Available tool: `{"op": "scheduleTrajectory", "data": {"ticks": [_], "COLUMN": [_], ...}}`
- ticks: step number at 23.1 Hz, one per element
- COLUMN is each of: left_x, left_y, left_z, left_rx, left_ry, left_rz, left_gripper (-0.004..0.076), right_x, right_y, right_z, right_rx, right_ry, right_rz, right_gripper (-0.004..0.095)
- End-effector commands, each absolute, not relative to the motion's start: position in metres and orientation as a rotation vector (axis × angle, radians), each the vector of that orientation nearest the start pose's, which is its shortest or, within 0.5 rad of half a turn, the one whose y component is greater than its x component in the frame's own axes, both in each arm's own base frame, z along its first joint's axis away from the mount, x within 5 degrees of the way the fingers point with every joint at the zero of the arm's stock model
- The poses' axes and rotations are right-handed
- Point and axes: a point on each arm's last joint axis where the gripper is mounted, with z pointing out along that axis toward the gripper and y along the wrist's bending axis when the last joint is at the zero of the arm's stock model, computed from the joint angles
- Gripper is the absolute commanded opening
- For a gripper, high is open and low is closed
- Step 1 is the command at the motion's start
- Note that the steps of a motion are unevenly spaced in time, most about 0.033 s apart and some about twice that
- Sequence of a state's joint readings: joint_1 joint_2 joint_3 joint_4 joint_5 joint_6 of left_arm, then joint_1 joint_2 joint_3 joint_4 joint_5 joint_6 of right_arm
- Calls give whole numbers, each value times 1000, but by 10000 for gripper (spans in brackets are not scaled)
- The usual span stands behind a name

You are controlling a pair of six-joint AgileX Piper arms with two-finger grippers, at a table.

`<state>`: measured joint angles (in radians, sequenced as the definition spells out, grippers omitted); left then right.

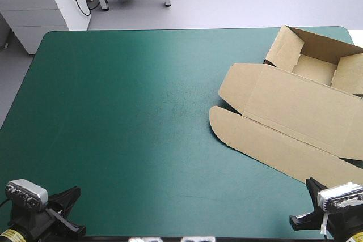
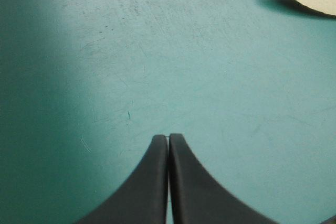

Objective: Fold the box

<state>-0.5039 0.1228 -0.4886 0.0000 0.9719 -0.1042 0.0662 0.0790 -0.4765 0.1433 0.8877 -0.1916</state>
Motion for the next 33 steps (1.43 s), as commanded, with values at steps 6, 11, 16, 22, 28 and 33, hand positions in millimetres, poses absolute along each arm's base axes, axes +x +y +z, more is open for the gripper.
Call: {"op": "scheduleTrajectory", "data": {"ticks": [6, 11, 16, 22, 28, 33], "left_x": [20, 20, 20, 20, 19, 19], "left_y": [-11, -11, -11, -11, -12, -12], "left_z": [293, 293, 293, 293, 293, 293], "left_rx": [414, 414, 414, 414, 405, 402], "left_ry": [1988, 1988, 1988, 1988, 1999, 2000], "left_rz": [-386, -386, -386, -386, -411, -413], "left_gripper": [-8, -8, -8, -8, -8, -8], "right_x": [16, 16, 21, 23, 23, 23], "right_y": [11, 11, 11, 11, 11, 11], "right_z": [292, 292, 290, 289, 289, 289], "right_rx": [-237, -237, -215, -192, -192, -192], "right_ry": [1930, 1930, 1900, 1879, 1879, 1879], "right_rz": [84, 84, 88, 101, 101, 101], "right_gripper": [-18, -18, -18, -18, -20, -20]}}
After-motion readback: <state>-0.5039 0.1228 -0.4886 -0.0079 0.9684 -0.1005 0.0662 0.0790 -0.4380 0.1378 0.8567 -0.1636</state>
